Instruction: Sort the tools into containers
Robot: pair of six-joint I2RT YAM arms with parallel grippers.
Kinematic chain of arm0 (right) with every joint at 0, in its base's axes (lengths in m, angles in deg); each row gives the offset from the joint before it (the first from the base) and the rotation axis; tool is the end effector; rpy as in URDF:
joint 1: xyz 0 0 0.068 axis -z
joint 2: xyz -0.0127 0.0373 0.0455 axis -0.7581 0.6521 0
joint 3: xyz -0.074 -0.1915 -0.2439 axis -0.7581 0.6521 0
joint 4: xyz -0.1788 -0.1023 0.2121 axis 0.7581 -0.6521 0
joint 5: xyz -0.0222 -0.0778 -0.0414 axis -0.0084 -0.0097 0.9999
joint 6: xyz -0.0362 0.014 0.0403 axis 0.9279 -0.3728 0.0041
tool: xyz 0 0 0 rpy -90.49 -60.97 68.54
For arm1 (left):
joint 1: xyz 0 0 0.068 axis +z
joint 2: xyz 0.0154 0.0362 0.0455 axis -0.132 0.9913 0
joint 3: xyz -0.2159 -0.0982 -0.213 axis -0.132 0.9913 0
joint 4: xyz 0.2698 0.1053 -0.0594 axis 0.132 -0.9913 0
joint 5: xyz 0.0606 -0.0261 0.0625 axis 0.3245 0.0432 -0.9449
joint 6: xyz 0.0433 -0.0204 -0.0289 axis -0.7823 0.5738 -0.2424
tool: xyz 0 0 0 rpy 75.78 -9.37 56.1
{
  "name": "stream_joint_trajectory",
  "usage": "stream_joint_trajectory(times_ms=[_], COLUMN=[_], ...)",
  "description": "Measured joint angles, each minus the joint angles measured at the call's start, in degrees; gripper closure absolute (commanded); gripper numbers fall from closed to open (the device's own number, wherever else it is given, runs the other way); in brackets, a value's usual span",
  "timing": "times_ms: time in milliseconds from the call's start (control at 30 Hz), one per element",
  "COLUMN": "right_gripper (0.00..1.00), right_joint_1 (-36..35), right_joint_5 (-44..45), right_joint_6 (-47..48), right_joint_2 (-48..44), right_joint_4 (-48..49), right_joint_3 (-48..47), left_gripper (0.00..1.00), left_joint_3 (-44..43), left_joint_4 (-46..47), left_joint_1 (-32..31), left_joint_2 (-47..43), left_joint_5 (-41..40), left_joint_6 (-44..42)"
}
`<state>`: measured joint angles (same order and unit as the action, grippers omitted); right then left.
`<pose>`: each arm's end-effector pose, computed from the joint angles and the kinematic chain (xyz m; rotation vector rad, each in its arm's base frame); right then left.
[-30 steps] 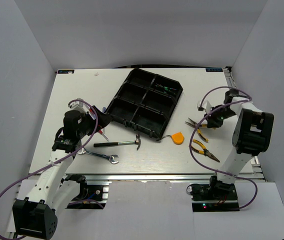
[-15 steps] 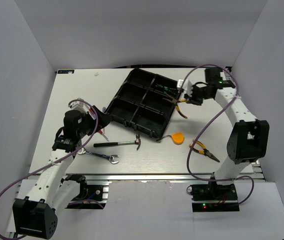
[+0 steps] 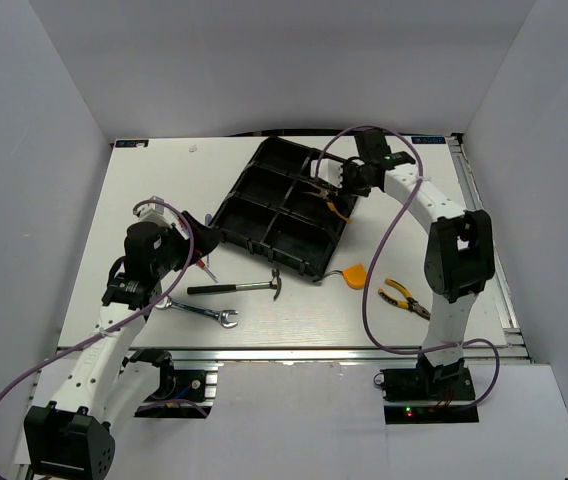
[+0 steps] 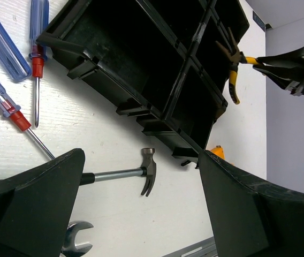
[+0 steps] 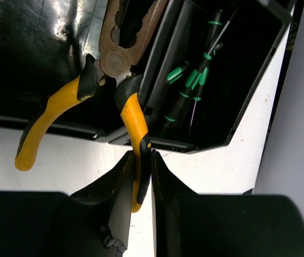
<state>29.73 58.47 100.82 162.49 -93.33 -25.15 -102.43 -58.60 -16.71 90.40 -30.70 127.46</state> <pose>0.4583 0.1720 0.2944 -1.7876 1.6290 -0.1404 0.1916 -0.0387 0.2910 -0.4556 2.0747 -0.7383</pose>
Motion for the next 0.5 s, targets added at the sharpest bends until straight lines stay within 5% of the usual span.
stream_joint_trajectory(times_ms=[133,267,500], right_gripper=[0.87,0.61,0.53], right_joint_1=[-2.1,-4.0,-5.2], right_joint_5=[3.0,4.1,4.9], right_joint_6=[1.7,2.7,2.8], right_joint_2=[0.9,1.0,1.0], right_joint_4=[1.0,2.3,4.7], right_joint_3=[0.0,0.0,0.2], left_gripper=[0.02,0.02,0.02], left_joint_3=[0.0,0.0,0.0], left_joint_4=[-0.4,-0.7,-0.8], left_joint_1=[0.0,0.0,0.0], left_joint_2=[-0.1,-0.1,-0.1], left_joint_5=[-0.2,-0.2,-0.3], left_joint_6=[0.0,0.0,0.0])
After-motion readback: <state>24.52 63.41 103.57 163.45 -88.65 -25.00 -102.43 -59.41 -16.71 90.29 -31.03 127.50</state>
